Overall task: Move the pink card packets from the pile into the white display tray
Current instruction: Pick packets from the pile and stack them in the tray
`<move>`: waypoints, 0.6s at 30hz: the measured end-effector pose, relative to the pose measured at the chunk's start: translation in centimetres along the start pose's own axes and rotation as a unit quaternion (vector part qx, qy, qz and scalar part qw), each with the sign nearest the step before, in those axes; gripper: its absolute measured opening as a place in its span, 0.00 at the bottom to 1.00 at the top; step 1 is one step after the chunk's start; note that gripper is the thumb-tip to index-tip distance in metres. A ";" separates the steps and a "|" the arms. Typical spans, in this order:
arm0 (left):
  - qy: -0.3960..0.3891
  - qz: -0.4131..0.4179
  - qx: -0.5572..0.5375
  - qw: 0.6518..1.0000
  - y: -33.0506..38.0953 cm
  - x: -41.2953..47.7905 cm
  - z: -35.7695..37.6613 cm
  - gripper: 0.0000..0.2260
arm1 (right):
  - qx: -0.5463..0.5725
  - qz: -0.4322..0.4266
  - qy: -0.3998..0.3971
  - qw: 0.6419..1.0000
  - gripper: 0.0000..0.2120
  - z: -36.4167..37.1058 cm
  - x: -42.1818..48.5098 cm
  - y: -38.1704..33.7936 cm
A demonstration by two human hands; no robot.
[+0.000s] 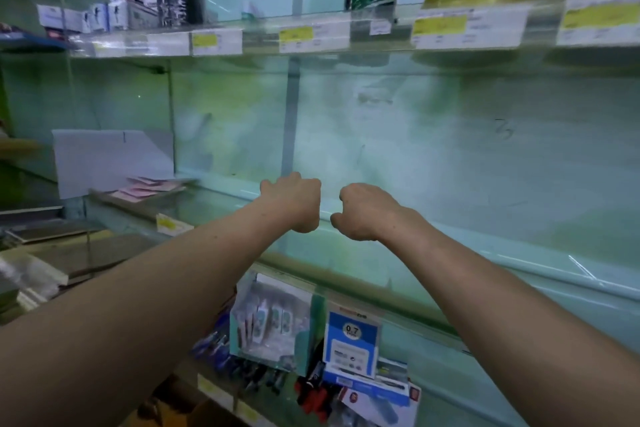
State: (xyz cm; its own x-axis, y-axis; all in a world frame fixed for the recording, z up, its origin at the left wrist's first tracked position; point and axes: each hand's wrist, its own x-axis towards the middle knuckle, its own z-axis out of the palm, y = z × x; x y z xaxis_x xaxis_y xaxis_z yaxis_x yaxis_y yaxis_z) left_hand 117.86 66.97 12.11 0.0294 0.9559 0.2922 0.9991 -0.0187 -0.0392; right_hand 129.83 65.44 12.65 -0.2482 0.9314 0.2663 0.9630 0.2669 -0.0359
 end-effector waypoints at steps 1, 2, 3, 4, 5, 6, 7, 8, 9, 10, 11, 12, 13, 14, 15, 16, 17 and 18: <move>0.001 -0.002 0.000 1.000 -0.7 0.4 0.1 0.19 | -0.002 0.001 0.000 1.000 0.16 0.0 0.6 -0.6; 0.001 -0.006 0.001 1.000 -1.4 0.9 0.3 0.19 | -0.003 0.001 0.000 1.000 0.17 0.1 1.2 -1.1; 0.001 -0.009 0.001 1.000 -2.0 1.4 0.4 0.20 | -0.003 0.002 0.001 1.000 0.16 0.1 1.8 -1.5; 0.002 -0.012 0.000 1.000 -2.6 1.9 0.5 0.21 | -0.002 0.000 0.002 1.000 0.15 0.2 2.5 -1.9; 0.003 -0.014 -0.002 1.000 -3.2 2.4 0.6 0.21 | -0.003 -0.004 0.003 1.000 0.13 0.4 3.1 -2.3; 0.003 -0.016 -0.003 1.000 -3.6 2.9 0.8 0.21 | -0.003 -0.008 0.005 1.000 0.11 0.6 3.8 -2.6; 0.003 -0.018 -0.003 1.000 -4.1 3.4 1.0 0.22 | -0.003 -0.010 0.006 1.000 0.09 0.8 4.5 -2.9; 0.001 -0.019 -0.001 1.000 -4.4 3.9 1.2 0.22 | -0.002 -0.011 0.007 1.000 0.08 1.0 5.2 -3.1; -0.002 -0.021 0.002 1.000 -4.9 4.5 1.4 0.23 | 0.001 -0.011 0.007 1.000 0.10 1.2 6.1 -3.3; -0.003 -0.023 0.004 1.000 -5.3 5.2 1.6 0.23 | 0.002 -0.012 0.007 1.000 0.12 1.4 6.9 -3.5; -0.003 -0.026 0.004 1.000 -5.7 5.9 1.7 0.24 | 0.002 -0.014 0.008 1.000 0.14 1.5 7.6 -3.7; -0.001 -0.030 0.003 1.000 -6.1 6.5 1.9 0.24 | 0.001 -0.019 0.012 1.000 0.16 1.7 8.4 -3.9; 0.001 -0.033 0.001 0.999 -6.6 7.1 2.1 0.23 | 0.001 -0.025 0.013 1.000 0.16 1.8 9.1 -4.2; 0.001 -0.036 -0.001 0.999 -7.1 7.7 2.2 0.24 | -0.001 -0.034 0.012 0.999 0.15 2.0 9.8 -4.5; -0.002 -0.037 -0.005 0.999 -7.5 8.1 2.5 0.24 | -0.004 -0.043 0.010 0.999 0.12 2.3 10.5 -4.9; -0.004 -0.040 -0.006 0.999 -7.9 8.5 2.9 0.25 | -0.006 -0.052 0.011 0.999 0.08 2.6 11.1 -5.2; -0.005 -0.042 -0.004 0.999 -8.4 8.9 3.2 0.25 | -0.006 -0.058 0.013 0.998 0.06 2.9 11.8 -5.6; -0.007 -0.045 -0.003 0.999 -8.9 9.4 3.5 0.24 | -0.006 -0.059 0.014 0.998 0.06 3.2 12.5 -6.1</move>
State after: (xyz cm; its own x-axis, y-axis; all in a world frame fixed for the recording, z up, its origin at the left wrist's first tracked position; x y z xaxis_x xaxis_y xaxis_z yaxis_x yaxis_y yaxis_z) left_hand 109.13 77.12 11.85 -0.0605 0.9578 0.2809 0.9978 0.0656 -0.0086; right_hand 120.56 76.22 13.08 -0.3580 0.8862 0.2942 0.9282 0.3719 0.0092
